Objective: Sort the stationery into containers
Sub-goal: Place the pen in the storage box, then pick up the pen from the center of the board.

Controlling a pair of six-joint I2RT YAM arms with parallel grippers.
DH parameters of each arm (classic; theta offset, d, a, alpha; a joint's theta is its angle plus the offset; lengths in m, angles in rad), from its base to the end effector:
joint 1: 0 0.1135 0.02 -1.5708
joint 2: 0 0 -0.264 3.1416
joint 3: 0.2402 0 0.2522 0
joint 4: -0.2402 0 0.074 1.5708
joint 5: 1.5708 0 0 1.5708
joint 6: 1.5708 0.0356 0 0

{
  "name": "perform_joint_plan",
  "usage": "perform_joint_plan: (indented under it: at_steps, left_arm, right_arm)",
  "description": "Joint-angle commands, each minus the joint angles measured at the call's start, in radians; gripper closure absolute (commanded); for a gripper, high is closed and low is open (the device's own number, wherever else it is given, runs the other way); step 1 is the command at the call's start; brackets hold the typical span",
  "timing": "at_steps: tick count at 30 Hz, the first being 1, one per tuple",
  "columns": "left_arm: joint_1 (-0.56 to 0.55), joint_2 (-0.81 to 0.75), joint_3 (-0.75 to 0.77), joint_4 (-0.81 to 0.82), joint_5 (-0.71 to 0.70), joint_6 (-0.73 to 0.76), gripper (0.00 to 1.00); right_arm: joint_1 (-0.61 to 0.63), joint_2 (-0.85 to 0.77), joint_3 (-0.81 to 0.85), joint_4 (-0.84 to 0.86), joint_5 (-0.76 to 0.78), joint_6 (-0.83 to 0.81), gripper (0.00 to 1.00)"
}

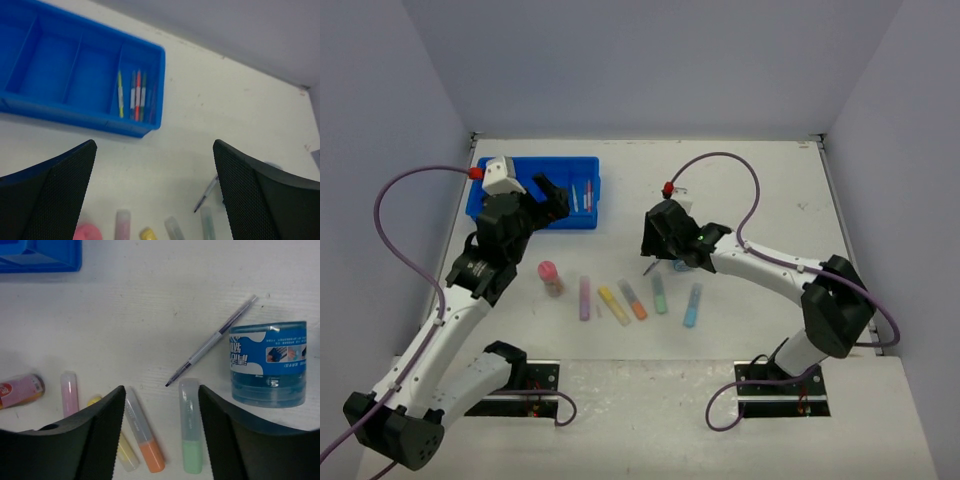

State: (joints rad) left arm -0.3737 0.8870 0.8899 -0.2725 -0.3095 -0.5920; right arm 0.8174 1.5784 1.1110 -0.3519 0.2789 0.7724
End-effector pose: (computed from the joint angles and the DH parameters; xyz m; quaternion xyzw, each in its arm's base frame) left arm 0.1920 -0.0637 0.3501 -0.1784 0.7714 -0.1692 0.5870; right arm 0.2409 0.2425 0.2416 0.0303 0.9221 0.1688 0.3468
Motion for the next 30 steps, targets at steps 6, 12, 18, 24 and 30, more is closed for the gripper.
perform_joint_plan:
  at_steps: [6,12,18,24,30]
  left_arm:
    - [-0.001,-0.215,-0.077,-0.240,-0.078,-0.011,0.00]
    - [0.001,-0.220,-0.142,-0.229,-0.070,0.011,0.00]
    - [0.000,-0.211,-0.150,-0.211,-0.044,0.047,0.00]
    - [-0.030,-0.223,-0.151,-0.211,-0.054,0.060,0.00]
    - [-0.040,-0.229,-0.150,-0.214,-0.060,0.061,0.00]
  right_arm:
    - [0.011,0.134,0.143,-0.172,0.135,0.335,0.51]
    - [0.011,0.237,0.207,-0.262,0.152,0.416,0.61]
    - [0.008,0.319,0.307,-0.359,0.170,0.453,0.66]
    - [-0.012,0.360,0.323,-0.395,0.177,0.496,0.69]
    - [-0.022,0.392,0.336,-0.410,0.185,0.495,0.69]
